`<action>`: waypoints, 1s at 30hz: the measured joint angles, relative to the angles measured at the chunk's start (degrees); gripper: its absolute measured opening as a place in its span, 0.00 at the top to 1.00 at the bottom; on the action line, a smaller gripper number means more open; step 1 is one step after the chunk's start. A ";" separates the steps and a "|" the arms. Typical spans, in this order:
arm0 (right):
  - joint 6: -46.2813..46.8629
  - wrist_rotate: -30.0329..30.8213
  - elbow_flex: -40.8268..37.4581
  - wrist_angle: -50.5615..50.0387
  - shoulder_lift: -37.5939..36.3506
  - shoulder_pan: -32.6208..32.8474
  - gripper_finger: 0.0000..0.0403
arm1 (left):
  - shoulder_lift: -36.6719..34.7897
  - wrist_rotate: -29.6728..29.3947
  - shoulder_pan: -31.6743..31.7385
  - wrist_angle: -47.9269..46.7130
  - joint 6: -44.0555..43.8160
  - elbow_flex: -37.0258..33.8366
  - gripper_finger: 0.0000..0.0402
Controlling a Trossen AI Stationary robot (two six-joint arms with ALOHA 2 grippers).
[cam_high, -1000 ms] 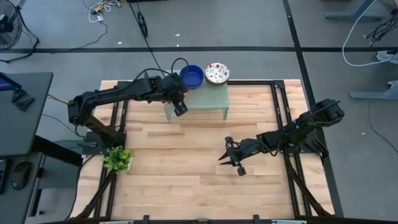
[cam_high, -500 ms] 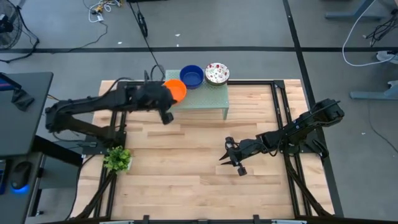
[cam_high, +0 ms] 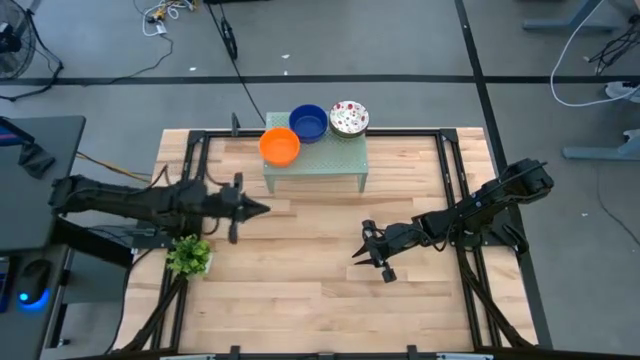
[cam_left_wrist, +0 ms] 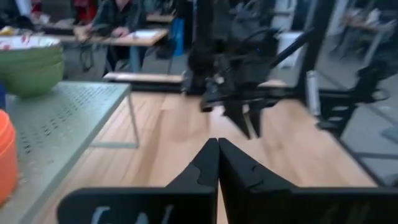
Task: Pick & Place Mini bowls
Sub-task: Return to Home Position
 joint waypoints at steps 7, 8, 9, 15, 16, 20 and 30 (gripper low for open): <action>0.00 0.02 0.00 0.02 0.00 0.00 0.77 | -16.04 -0.25 -3.74 0.86 0.08 -7.35 0.98; 0.00 0.06 0.00 0.02 0.00 0.00 0.77 | -18.10 -0.25 -3.85 0.93 0.24 -8.33 0.99; 0.00 0.11 0.00 0.03 0.00 0.00 0.77 | -20.10 -0.25 -3.88 0.95 0.26 -9.30 0.99; 0.00 0.17 0.00 0.03 0.00 -0.62 0.77 | -29.80 0.36 -2.97 0.90 -0.29 -15.04 0.98; 0.00 0.15 0.00 0.03 0.00 -0.77 0.77 | -30.95 0.65 -2.98 0.97 -0.51 -15.89 0.98; 0.00 0.15 0.00 0.03 0.00 -1.10 0.77 | -34.10 0.82 -3.00 1.24 -0.69 -19.02 0.99; 0.18 -0.02 0.00 0.03 0.00 -1.29 0.77 | -35.00 1.06 -3.16 1.06 -0.11 -21.74 0.99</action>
